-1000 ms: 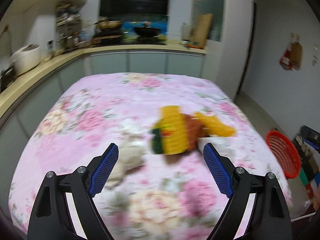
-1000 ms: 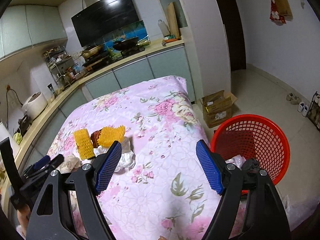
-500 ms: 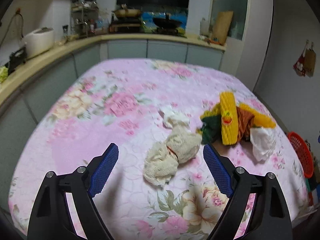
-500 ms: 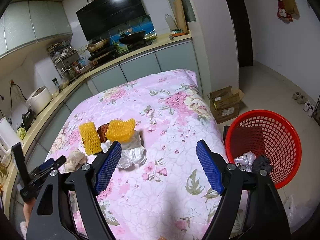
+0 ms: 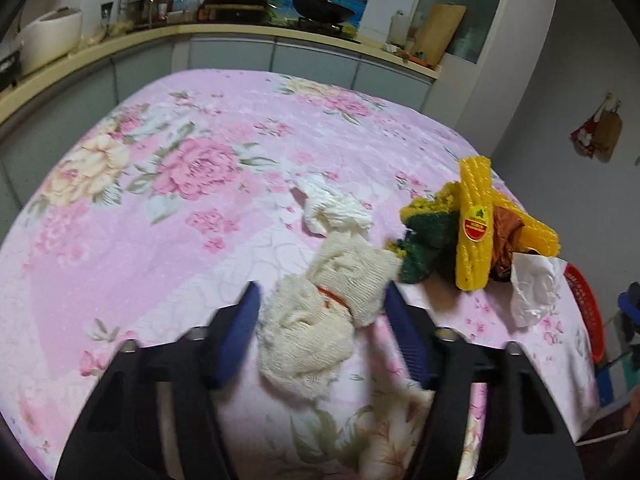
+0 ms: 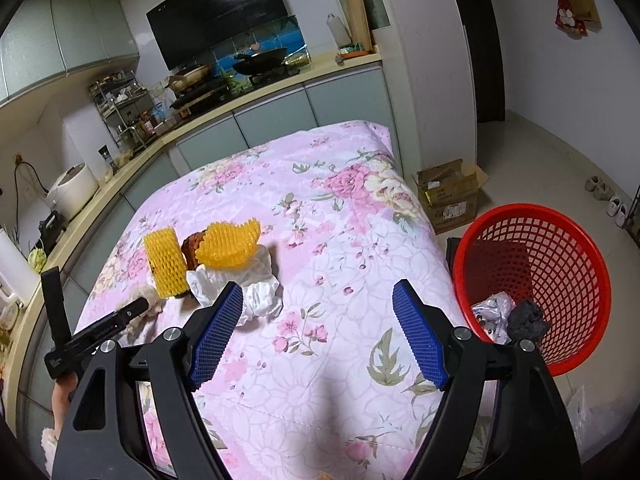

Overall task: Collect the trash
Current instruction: 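Grasp the cream mesh cloth with the left tool while the right tool grasps the yellow foam net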

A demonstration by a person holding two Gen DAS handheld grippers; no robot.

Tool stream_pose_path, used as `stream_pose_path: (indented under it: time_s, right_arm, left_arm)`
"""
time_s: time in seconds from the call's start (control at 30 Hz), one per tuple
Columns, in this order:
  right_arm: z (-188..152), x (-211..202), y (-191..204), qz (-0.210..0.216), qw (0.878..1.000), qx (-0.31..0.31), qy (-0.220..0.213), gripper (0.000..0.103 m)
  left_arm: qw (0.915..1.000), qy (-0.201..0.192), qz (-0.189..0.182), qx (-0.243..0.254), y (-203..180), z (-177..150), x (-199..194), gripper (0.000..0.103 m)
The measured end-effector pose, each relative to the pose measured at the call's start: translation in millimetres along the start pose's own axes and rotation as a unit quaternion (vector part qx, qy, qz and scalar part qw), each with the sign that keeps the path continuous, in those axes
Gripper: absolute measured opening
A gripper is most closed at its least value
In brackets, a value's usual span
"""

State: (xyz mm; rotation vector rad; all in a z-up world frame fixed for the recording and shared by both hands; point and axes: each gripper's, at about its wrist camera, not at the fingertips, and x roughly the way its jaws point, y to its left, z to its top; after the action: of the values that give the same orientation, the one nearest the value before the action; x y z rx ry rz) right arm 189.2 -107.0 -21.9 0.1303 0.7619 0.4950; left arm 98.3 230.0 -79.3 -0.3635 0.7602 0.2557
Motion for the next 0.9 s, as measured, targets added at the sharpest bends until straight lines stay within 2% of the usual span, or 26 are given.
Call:
stream_pose_path:
  time_s: [0.1, 0.13, 0.23, 0.6, 0.9]
  right_arm:
    - [-2, 4, 4, 0.0, 1.0, -0.003, 0.005, 0.075]
    - [-3, 5, 6, 0.001, 1.0, -0.005, 0.006, 0.075]
    - [-1, 6, 9, 0.003, 1.0, -0.006, 0.004, 0.075]
    - [26, 32, 41, 0.022, 0.999, -0.041, -0.009, 0.075]
    - [40, 82, 70, 0.052, 0.997, -0.055, 0.024, 0.075]
  left_arm:
    - [0.9999, 0.001, -0.004, 0.01, -4, -3, 0, 0.045]
    - [0.9999, -0.001, -0.003, 0.017, -7, -5, -1, 0.039]
    - [0.9996, -0.011, 0.006, 0.026, -11, -7, -6, 0.036]
    - [0.9972, -0.073, -0.008, 0.012, -9, 0, -52, 0.036]
    - [0.9959, -0.09, -0.011, -0.003, -1, 3, -62, 0.036]
